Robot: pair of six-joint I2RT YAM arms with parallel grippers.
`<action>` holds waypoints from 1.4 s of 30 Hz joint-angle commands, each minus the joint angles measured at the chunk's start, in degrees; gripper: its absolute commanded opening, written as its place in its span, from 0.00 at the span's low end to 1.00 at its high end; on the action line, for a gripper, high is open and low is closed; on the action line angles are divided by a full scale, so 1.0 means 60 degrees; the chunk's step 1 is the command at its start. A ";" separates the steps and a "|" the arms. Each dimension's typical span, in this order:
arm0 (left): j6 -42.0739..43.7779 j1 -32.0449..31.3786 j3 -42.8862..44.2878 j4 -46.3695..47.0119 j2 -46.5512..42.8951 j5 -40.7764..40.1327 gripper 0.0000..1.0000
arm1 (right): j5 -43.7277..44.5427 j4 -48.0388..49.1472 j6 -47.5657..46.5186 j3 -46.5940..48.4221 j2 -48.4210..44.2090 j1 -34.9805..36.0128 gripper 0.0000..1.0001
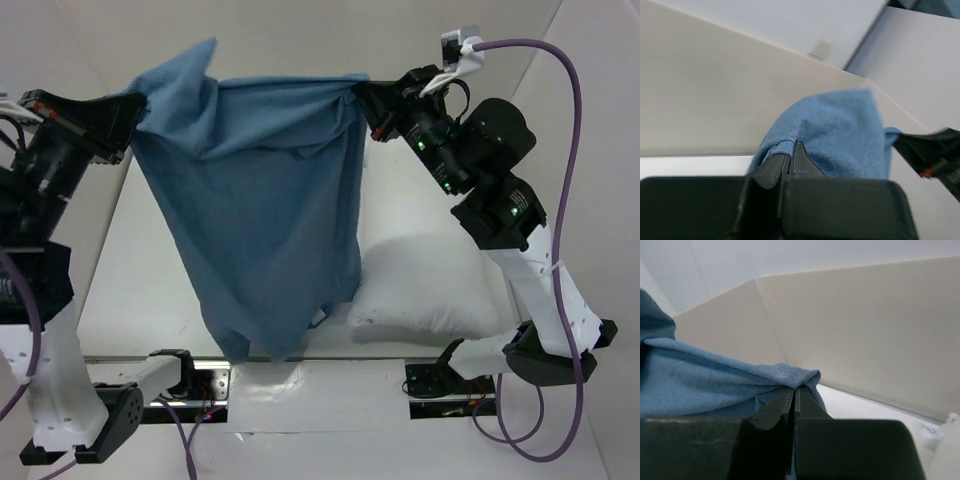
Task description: Put the pillow into the pillowcase
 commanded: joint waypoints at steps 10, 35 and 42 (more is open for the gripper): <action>0.0366 0.0231 -0.3840 0.0823 0.2920 -0.4986 0.00 | -0.1836 0.2988 -0.0309 -0.0298 0.4745 -0.1536 0.00; -0.0541 0.0436 -1.0283 0.0644 0.4374 -0.2458 0.80 | 0.0513 -0.2086 0.2810 -0.7268 0.1264 -0.0909 0.58; -0.0849 0.0436 -1.0551 0.1349 0.5589 -0.1739 0.43 | 0.2562 -0.4648 0.3792 -0.8545 0.0575 -0.1726 0.22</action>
